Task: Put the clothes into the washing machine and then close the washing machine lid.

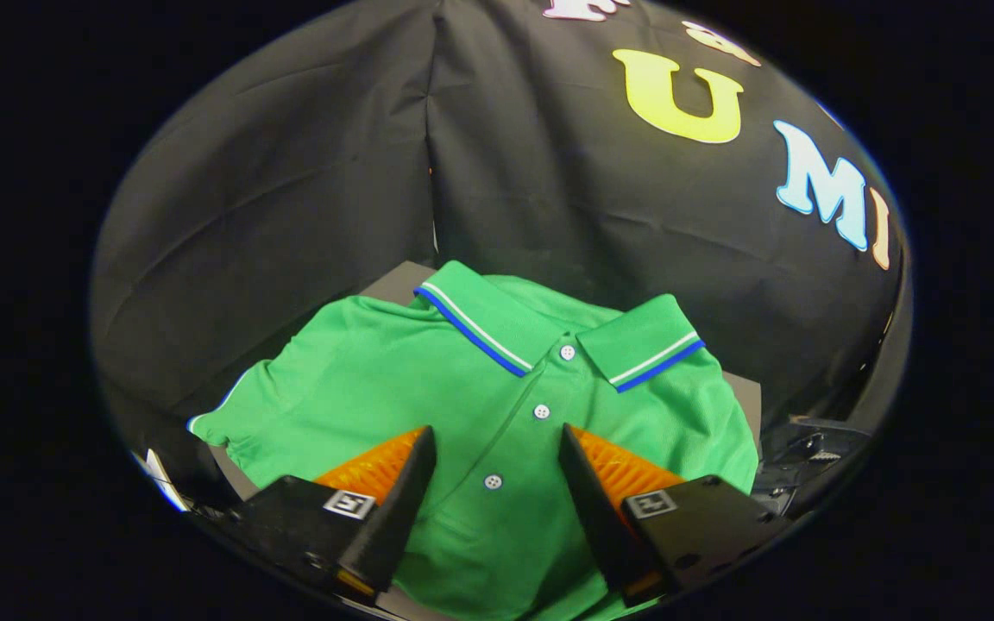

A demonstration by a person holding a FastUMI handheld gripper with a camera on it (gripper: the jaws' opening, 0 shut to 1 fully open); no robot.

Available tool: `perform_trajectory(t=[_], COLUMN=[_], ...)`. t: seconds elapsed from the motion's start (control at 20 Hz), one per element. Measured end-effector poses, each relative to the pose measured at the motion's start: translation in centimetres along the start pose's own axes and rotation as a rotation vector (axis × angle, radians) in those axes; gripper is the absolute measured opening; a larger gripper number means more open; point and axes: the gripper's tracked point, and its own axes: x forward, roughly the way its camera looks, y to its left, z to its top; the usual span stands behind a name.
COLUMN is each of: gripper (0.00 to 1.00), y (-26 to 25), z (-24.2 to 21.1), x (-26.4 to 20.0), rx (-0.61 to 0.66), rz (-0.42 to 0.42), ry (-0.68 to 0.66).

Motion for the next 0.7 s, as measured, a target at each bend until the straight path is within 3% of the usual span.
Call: perform_trajectory(t=[0.05, 0.25, 0.4, 0.45, 0.55, 0.7], gripper=[0.82, 0.81, 0.27, 0.28, 0.04, 0.01], y=[-0.11, 0.35, 0.36, 0.42, 0.63, 0.59], z=[-0.26, 0.08, 0.18, 0.29, 0.08, 0.34], x=[0.35, -0.09, 0.33, 0.34, 0.69, 0.36], rx=[-0.008, -0.026, -0.031, -0.048, -0.056, -0.100], rz=[0.003, 0.026, 0.015, 0.028, 0.021, 0.016], ry=[0.015, 0.005, -0.033, -0.037, -0.037, -0.053])
